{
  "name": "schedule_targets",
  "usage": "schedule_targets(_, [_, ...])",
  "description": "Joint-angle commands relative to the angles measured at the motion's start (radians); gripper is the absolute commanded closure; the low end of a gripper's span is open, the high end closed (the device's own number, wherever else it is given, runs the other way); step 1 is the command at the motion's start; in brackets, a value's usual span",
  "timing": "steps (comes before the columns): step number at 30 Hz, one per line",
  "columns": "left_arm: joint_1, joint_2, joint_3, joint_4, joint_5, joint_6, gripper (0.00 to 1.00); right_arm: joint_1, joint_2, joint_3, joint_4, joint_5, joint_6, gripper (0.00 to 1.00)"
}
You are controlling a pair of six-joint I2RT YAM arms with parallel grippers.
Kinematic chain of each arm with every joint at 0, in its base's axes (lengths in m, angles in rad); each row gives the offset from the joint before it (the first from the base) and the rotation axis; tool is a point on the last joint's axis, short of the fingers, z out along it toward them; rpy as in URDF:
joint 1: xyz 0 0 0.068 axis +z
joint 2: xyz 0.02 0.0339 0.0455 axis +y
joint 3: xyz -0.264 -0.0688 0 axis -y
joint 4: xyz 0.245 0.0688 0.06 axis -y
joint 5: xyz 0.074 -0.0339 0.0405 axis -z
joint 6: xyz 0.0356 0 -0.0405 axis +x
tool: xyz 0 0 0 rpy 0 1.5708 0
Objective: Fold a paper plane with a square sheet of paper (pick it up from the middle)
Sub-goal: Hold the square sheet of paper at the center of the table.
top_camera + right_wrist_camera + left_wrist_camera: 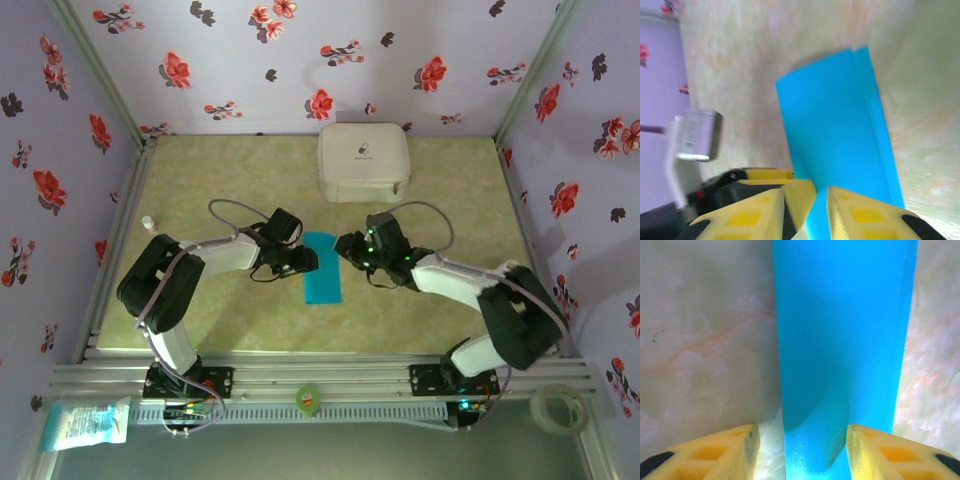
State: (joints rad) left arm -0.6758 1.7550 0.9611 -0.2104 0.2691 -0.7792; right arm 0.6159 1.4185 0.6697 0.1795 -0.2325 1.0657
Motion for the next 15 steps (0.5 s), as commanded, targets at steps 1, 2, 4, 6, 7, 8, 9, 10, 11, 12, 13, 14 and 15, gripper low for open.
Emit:
schedule_targets(1, [0.007, 0.017, -0.006, -0.029, -0.031, 0.036, 0.5, -0.039, -0.078, -0.081, -0.098, 0.142, -0.001, 0.71])
schedule_targets(2, [0.006, 0.019, -0.004, -0.031, -0.03, 0.041, 0.5, -0.052, -0.103, -0.104, -0.094, 0.144, 0.005, 0.7])
schedule_targets(4, [0.007, 0.025, 0.008, -0.044, -0.027, 0.058, 0.5, -0.067, -0.134, -0.131, -0.097, 0.142, 0.005, 0.7])
schedule_targets(6, [0.006, 0.032, 0.018, -0.052, -0.022, 0.08, 0.5, -0.074, -0.149, -0.142, -0.11, 0.139, 0.002, 0.69])
schedule_targets(7, [0.005, 0.034, 0.024, -0.058, -0.022, 0.087, 0.5, -0.074, -0.15, -0.143, -0.114, 0.136, 0.0, 0.69])
schedule_targets(8, [0.007, 0.038, 0.03, -0.065, -0.022, 0.094, 0.49, -0.074, -0.149, -0.145, -0.116, 0.133, 0.0, 0.69])
schedule_targets(9, [0.005, 0.042, 0.037, -0.071, -0.018, 0.104, 0.49, -0.074, -0.146, -0.144, -0.116, 0.129, 0.0, 0.69])
schedule_targets(10, [0.004, 0.046, 0.044, -0.078, -0.011, 0.116, 0.49, -0.074, -0.143, -0.144, -0.112, 0.124, 0.001, 0.69])
schedule_targets(11, [0.004, 0.052, 0.053, -0.092, -0.01, 0.126, 0.49, -0.074, -0.137, -0.143, -0.109, 0.121, 0.003, 0.69])
schedule_targets(12, [0.003, 0.052, 0.058, -0.095, -0.01, 0.132, 0.49, -0.075, -0.131, -0.141, -0.106, 0.118, 0.003, 0.69])
schedule_targets(13, [0.004, 0.053, 0.057, -0.095, -0.01, 0.135, 0.49, -0.074, -0.126, -0.139, -0.102, 0.115, 0.005, 0.69])
schedule_targets(14, [0.003, 0.049, 0.057, -0.09, -0.01, 0.136, 0.49, -0.074, -0.121, -0.138, -0.098, 0.111, 0.005, 0.69])
schedule_targets(15, [0.003, 0.046, 0.056, -0.086, -0.01, 0.139, 0.49, -0.075, -0.114, -0.136, -0.091, 0.106, 0.003, 0.69])
